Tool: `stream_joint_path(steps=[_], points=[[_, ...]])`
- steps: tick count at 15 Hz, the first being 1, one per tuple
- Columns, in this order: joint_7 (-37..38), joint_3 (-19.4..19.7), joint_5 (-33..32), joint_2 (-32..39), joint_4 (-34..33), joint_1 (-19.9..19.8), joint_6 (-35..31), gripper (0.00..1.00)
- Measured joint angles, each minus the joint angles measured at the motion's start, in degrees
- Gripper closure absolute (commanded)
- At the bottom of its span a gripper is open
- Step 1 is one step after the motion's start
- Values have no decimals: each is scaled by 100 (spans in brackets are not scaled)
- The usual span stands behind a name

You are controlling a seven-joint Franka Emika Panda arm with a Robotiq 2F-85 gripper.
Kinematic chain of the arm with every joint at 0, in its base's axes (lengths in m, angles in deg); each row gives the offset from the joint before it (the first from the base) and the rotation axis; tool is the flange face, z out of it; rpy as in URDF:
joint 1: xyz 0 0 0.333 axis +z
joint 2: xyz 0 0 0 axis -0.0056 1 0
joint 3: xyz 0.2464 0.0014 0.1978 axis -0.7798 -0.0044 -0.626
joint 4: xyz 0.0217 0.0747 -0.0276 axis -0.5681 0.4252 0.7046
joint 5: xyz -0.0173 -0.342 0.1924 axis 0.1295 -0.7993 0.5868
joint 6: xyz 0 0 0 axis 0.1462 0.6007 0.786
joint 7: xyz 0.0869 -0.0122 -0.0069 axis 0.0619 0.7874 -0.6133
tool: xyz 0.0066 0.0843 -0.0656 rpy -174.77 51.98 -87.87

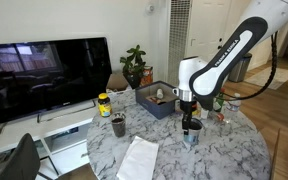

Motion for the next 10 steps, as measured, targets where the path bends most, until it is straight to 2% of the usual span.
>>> stream_joint_path(steps=[3,10], points=[[60,6,-11,28,-11,0,0,99],[-95,-38,138,-24,-109,-99,23,98]])
